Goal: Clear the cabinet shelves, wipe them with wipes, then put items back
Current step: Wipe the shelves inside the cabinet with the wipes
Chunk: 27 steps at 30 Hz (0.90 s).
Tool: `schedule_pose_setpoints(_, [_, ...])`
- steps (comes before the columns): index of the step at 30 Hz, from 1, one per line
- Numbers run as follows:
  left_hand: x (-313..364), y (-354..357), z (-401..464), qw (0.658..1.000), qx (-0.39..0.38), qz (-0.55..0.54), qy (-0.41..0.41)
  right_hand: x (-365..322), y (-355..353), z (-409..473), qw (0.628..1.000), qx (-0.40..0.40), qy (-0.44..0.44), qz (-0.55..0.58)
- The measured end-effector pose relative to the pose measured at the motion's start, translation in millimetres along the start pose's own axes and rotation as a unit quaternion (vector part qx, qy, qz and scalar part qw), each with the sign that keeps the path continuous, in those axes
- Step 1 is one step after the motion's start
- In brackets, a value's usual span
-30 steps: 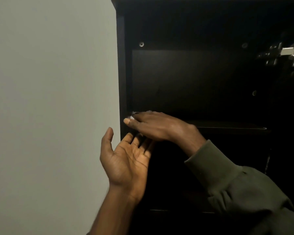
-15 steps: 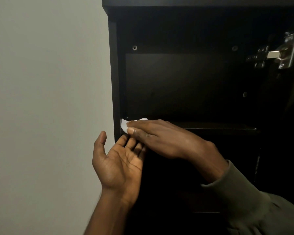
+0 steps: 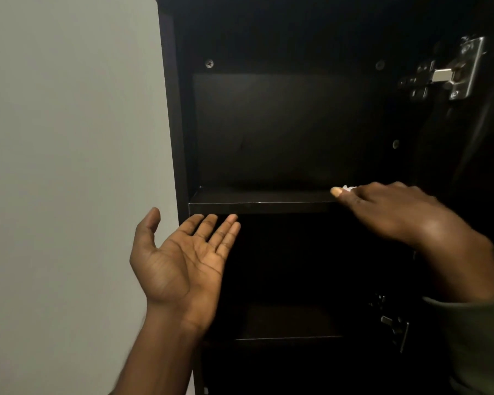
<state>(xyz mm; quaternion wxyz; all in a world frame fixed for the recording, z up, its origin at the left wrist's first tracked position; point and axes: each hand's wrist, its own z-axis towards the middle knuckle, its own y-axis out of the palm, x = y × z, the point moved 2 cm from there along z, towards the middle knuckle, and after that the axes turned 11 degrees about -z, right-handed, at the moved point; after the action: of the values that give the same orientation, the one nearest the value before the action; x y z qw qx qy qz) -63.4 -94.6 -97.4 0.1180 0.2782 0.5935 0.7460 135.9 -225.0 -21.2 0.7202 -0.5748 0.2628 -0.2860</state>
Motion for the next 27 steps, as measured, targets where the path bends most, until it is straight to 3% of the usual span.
schedule_pose_setpoints(6, [0, -1, -1, 1.000, 0.004, -0.013, 0.019, -113, 30, 0, 0.967, 0.141, -0.210, 0.012])
schedule_pose_setpoints(10, [0, -3, -2, 0.999, -0.007, -0.014, 0.031, -154, 39, -6, 0.938, 0.168, -0.301, 0.031])
schedule_pose_setpoints(13, [1, -5, 0, 1.000, 0.008, -0.003, 0.026, -131, 36, -9, 0.950, 0.169, -0.257, 0.042])
schedule_pose_setpoints(17, [4, -7, 4, 0.999, 0.008, -0.012, 0.033, -57, 23, 1, 0.988, 0.103, -0.118, 0.003])
schedule_pose_setpoints(21, [5, -13, 7, 1.000, -0.018, -0.002, 0.023, -2, 18, 6, 0.997, 0.073, -0.007, 0.037])
schedule_pose_setpoints(24, [3, -18, 11, 1.000, -0.017, -0.002, 0.017, -3, 28, 6, 0.994, 0.107, -0.006, -0.002])
schedule_pose_setpoints(27, [4, -23, 16, 1.000, -0.016, 0.010, 0.017, -37, 32, 8, 0.990, 0.130, -0.059, -0.004])
